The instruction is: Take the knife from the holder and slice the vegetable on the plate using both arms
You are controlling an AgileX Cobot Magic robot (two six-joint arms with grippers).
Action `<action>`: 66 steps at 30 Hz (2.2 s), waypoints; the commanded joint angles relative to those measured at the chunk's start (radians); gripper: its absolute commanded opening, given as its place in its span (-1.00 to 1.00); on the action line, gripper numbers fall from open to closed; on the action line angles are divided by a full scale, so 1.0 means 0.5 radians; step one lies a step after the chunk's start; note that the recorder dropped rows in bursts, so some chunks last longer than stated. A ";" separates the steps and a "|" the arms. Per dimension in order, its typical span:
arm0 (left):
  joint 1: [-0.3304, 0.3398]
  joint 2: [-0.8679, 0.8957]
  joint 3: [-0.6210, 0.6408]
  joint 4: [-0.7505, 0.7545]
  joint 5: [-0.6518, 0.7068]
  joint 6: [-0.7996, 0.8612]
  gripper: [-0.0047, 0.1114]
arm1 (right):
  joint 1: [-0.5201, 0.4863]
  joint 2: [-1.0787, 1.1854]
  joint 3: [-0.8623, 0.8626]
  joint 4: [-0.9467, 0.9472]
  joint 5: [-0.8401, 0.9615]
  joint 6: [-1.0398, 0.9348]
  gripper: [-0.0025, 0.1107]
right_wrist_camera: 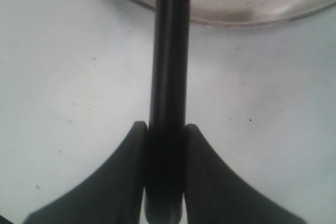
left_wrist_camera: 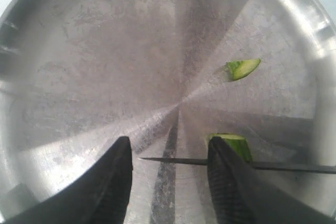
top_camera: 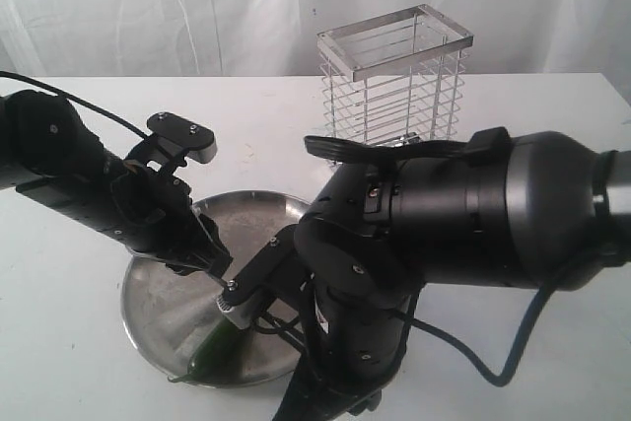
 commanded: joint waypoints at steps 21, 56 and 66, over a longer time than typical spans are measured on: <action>-0.003 -0.020 0.010 -0.012 0.049 -0.038 -0.06 | 0.005 0.099 0.008 -0.041 -0.112 0.101 -0.96; -0.007 -0.012 0.010 -0.088 -0.007 -0.026 -0.92 | 0.005 0.099 0.008 -0.041 -0.105 0.100 -0.96; -0.007 0.025 0.010 -0.088 0.010 0.066 -0.92 | 0.005 0.099 0.008 -0.041 -0.105 0.100 -0.96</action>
